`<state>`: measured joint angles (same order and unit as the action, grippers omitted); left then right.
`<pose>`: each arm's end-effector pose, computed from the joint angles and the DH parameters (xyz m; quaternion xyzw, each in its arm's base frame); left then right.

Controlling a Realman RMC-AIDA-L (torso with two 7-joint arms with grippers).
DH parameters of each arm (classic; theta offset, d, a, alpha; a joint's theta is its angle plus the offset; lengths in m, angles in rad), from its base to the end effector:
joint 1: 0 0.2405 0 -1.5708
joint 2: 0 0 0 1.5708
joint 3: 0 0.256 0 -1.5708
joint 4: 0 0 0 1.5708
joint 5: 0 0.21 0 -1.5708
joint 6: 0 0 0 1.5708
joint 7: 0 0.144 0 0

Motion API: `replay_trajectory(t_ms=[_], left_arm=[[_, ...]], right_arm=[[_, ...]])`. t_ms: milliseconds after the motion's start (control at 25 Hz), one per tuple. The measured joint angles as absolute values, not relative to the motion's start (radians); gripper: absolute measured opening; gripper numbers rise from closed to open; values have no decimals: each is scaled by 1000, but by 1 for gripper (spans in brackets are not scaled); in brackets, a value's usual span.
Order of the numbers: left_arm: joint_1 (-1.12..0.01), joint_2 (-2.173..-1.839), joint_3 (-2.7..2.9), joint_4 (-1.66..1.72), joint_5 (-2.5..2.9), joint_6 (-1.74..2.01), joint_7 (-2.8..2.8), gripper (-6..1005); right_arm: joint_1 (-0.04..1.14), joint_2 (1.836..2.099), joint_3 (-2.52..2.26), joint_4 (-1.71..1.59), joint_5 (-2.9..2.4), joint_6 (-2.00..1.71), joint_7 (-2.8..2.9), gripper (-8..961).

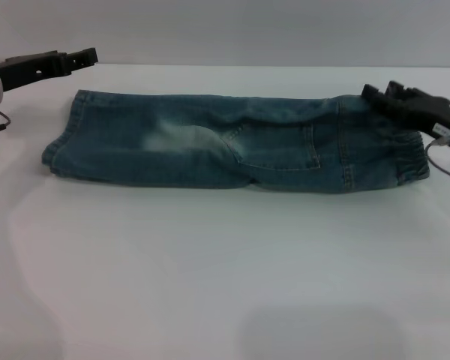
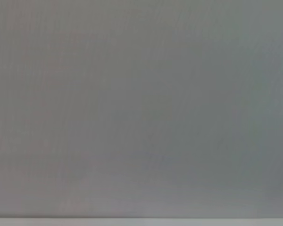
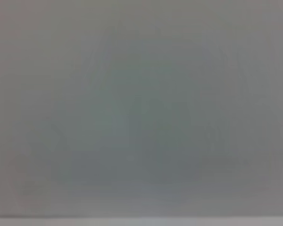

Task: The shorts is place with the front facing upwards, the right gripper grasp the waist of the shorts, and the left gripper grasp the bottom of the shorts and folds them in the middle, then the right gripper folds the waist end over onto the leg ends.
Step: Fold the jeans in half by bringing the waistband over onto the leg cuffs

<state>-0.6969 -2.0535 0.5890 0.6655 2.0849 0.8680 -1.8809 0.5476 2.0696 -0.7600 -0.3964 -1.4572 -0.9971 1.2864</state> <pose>-0.2797 0.4426 0.0550 -0.7807 -0.4331 -0.2135 0.3968 0.3003 0.3851 -0.0004 -0.7922 0.3757 0.3125 0.3655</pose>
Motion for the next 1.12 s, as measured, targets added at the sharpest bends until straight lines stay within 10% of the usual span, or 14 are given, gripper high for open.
replay_trajectory(t_ms=[1120], left_arm=[[-674,-2054,589,673,2057,925,-1891,801]], right_arm=[[555,2066,-758,-323,-1451,-754,1266,567]])
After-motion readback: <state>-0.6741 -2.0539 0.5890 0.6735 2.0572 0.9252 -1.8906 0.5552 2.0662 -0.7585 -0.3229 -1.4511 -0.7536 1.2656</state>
